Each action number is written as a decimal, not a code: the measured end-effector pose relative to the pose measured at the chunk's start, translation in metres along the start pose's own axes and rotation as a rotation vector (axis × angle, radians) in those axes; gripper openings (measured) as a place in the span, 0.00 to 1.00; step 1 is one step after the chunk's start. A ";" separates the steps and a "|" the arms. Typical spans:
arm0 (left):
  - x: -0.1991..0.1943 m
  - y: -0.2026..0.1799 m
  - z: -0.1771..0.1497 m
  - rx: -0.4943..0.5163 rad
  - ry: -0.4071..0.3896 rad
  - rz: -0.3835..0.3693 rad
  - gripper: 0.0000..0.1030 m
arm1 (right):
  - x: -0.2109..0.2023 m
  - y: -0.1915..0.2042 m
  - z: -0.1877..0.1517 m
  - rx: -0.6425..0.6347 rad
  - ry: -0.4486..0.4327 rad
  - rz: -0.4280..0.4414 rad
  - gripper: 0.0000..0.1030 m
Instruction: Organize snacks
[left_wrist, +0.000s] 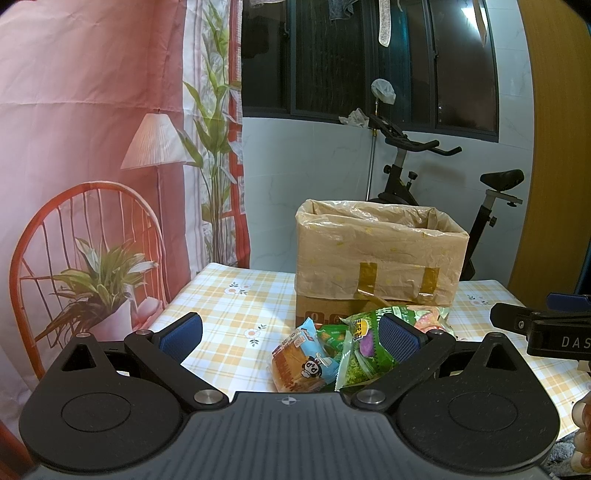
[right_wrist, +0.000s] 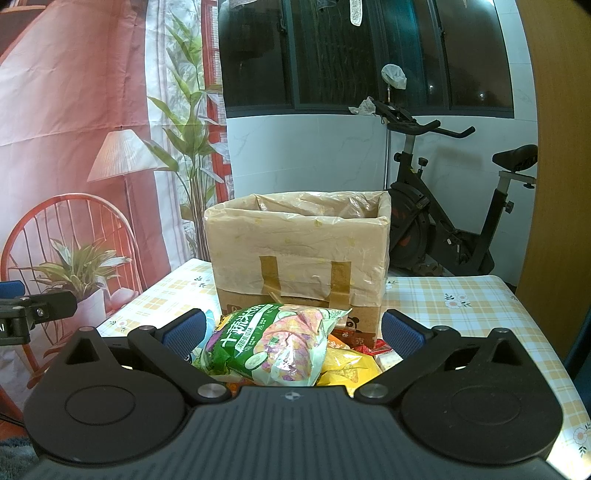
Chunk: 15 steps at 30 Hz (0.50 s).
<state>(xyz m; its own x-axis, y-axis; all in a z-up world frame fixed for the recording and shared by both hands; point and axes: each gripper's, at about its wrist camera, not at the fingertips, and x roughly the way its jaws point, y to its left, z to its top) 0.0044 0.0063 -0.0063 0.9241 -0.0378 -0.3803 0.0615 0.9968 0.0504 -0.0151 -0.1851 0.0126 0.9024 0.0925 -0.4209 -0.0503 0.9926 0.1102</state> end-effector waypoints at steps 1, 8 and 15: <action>0.000 0.000 0.000 0.000 0.000 0.000 0.99 | 0.000 0.000 0.000 0.000 0.000 0.000 1.00; 0.001 -0.002 -0.002 -0.001 0.005 -0.003 0.99 | 0.000 0.000 0.000 0.000 0.001 0.001 1.00; 0.001 -0.001 -0.003 -0.008 0.013 -0.007 0.99 | 0.000 0.000 0.001 0.001 0.001 0.001 1.00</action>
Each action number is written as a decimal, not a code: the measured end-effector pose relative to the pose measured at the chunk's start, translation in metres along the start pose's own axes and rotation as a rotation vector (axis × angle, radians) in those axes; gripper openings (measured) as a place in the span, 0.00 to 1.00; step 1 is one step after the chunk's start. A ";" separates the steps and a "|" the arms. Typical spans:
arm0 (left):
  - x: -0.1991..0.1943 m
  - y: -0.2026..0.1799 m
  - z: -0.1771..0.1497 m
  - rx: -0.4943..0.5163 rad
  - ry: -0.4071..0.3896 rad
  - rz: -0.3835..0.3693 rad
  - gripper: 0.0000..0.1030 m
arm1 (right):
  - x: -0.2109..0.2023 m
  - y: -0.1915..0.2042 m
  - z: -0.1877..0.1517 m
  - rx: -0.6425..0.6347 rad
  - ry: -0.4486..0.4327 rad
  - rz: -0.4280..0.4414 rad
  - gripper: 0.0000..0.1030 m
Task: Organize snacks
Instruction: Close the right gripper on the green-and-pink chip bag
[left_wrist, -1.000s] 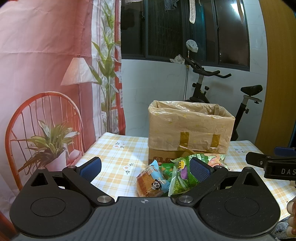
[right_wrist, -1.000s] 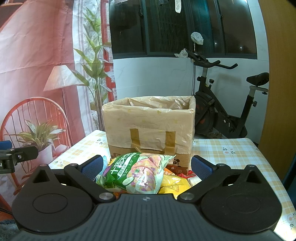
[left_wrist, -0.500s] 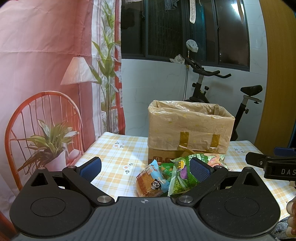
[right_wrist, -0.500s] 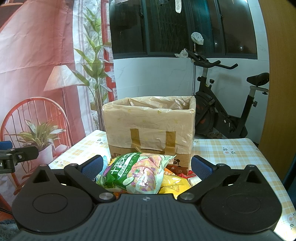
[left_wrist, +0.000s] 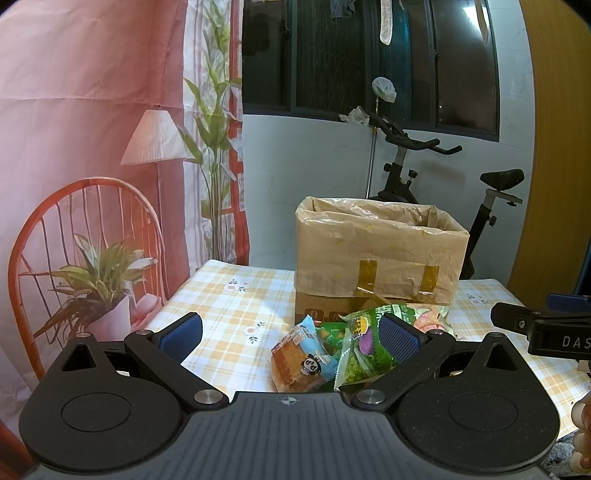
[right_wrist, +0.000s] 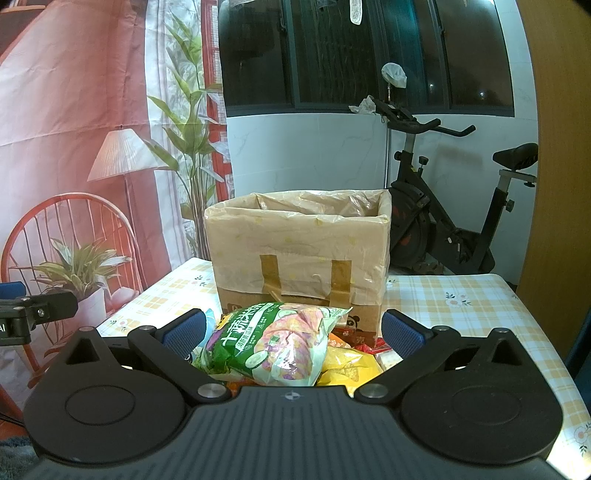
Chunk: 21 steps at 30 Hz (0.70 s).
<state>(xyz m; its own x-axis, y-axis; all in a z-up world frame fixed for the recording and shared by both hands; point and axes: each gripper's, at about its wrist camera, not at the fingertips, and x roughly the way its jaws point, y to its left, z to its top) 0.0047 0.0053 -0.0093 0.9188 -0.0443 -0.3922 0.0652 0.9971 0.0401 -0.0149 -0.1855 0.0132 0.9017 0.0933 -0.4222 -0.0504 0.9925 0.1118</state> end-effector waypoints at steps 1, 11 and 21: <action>0.001 0.001 0.000 -0.001 0.002 -0.001 0.99 | 0.000 0.000 0.000 0.001 0.000 0.000 1.00; 0.020 0.023 0.010 -0.029 0.011 0.032 0.99 | 0.009 -0.009 -0.004 0.022 -0.010 -0.034 1.00; 0.068 0.026 0.004 -0.024 0.058 0.023 0.93 | 0.058 -0.031 -0.008 0.091 0.006 -0.004 1.00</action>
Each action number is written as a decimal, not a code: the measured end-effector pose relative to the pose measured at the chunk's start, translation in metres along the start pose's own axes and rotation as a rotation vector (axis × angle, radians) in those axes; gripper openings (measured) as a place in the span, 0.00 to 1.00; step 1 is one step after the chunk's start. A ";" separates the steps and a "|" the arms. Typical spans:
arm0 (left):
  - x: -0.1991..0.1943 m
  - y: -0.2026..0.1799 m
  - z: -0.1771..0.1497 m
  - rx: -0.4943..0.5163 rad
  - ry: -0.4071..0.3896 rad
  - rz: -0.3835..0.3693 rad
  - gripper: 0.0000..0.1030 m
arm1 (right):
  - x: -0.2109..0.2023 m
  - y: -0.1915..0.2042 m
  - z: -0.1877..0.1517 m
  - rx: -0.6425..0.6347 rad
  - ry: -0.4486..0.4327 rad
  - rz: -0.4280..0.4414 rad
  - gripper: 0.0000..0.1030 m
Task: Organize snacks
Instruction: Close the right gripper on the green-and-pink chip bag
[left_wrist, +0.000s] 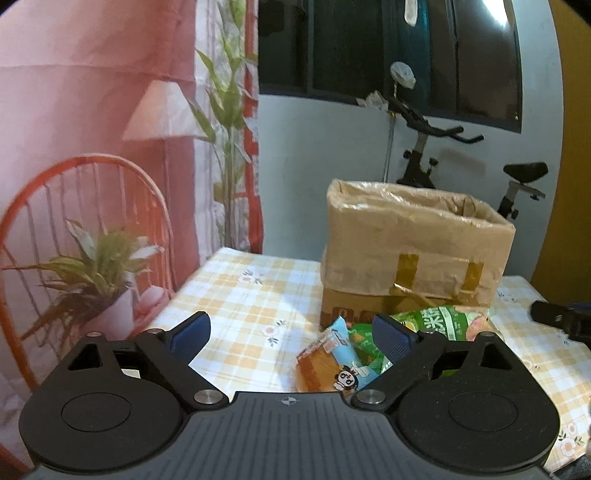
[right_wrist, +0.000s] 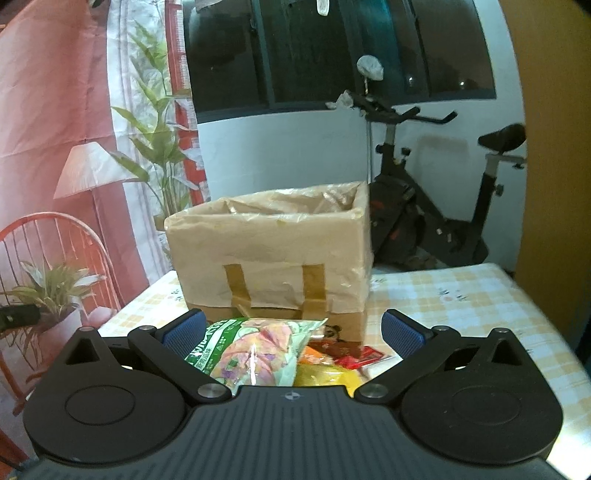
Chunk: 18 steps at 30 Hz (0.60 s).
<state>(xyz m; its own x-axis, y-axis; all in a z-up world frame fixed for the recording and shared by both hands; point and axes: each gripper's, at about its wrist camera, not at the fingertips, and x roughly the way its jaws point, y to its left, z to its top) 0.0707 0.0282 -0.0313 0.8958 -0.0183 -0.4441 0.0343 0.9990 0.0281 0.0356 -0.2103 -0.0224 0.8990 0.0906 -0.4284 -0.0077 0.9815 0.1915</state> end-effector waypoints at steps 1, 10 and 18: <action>0.007 -0.001 -0.001 -0.001 0.007 -0.006 0.93 | 0.008 0.000 -0.002 0.004 0.017 0.016 1.00; 0.040 -0.001 -0.011 0.010 0.041 -0.029 0.93 | 0.070 0.014 -0.017 -0.020 0.125 0.088 1.00; 0.062 0.007 -0.024 -0.024 0.092 -0.049 0.92 | 0.112 0.009 -0.019 0.036 0.223 0.102 1.00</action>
<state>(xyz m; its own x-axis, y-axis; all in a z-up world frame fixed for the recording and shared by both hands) 0.1163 0.0346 -0.0799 0.8490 -0.0642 -0.5245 0.0652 0.9977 -0.0166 0.1281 -0.1878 -0.0853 0.7758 0.2279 -0.5884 -0.0745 0.9591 0.2731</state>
